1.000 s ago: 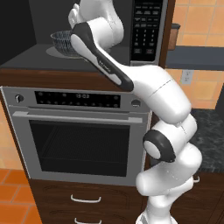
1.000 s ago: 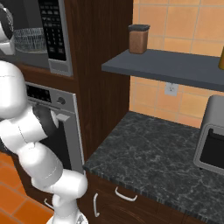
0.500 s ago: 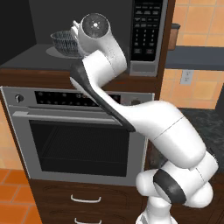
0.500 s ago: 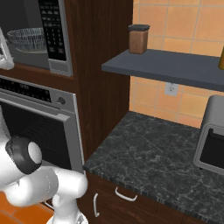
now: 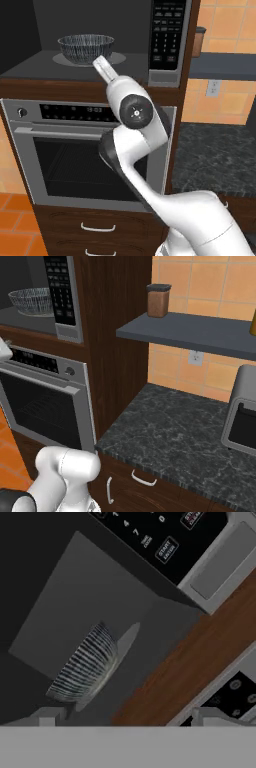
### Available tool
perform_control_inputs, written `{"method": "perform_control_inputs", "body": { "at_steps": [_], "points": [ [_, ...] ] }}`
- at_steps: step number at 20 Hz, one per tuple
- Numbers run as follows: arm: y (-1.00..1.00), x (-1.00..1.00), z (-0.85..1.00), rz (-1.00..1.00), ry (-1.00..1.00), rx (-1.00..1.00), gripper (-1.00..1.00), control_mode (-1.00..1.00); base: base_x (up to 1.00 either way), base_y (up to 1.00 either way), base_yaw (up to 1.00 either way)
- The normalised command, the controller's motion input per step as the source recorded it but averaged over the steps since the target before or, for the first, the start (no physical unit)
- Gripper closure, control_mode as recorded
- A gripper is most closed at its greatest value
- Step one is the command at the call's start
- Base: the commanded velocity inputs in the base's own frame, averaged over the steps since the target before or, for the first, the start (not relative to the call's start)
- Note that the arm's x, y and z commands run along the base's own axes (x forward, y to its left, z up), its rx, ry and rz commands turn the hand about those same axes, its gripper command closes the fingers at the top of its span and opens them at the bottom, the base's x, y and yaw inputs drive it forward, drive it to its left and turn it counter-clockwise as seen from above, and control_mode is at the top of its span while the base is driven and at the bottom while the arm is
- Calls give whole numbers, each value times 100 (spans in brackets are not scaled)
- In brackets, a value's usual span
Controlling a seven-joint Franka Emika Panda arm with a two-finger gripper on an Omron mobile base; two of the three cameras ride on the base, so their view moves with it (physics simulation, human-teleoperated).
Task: Open the microwave, place the bowl with waffle inside the microwave, then close the microwave door and turn it on.
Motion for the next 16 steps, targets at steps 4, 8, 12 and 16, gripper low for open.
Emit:
{"method": "perform_control_inputs", "body": {
  "at_steps": [4,8,12,16],
  "points": [
    [44,-92,-33,0,-30,-13,-100,-100,0,0,0],
    [37,-97,-26,-6,-37,-7,-100,-100,0,0,0],
    [41,-81,-2,-17,-39,-2,-100,-100,0,0,0],
    [61,-22,-5,-18,-33,-2,-100,-100,0,0,0]
  ]
}}
